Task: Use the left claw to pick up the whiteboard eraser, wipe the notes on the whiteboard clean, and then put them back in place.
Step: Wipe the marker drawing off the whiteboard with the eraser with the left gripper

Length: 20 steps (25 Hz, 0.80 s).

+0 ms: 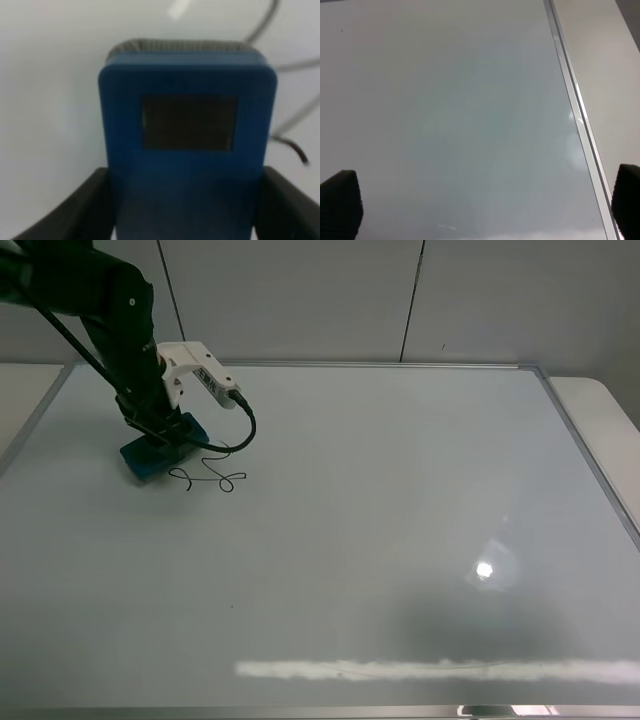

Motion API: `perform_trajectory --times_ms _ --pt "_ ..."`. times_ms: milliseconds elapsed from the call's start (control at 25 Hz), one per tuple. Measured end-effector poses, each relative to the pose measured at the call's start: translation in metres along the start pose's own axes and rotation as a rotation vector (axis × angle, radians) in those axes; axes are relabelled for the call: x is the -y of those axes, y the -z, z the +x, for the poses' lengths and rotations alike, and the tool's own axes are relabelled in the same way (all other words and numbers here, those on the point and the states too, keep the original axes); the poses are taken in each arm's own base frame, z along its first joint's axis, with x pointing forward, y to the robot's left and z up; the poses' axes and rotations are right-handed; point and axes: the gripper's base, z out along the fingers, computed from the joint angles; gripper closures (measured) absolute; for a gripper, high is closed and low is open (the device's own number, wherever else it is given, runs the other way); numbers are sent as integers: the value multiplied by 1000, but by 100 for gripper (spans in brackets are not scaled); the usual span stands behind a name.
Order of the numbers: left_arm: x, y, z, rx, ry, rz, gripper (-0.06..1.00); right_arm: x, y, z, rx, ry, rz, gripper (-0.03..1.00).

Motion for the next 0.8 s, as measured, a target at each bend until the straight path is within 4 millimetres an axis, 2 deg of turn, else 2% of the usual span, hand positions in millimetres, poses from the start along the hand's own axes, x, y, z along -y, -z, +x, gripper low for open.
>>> perform_trajectory --times_ms 160,360,560,800 --pt "-1 -17 -6 -19 -3 17 39 0 0 0 0 0 0 -3" --pt "7 -18 -10 -13 -5 72 39 0 0 0 0 0 0 -3" --pt "33 -14 -21 -8 -12 148 39 0 0 0 0 0 0 -3" --pt "75 -8 -39 17 -40 218 39 0 0 0 0 0 0 -3"
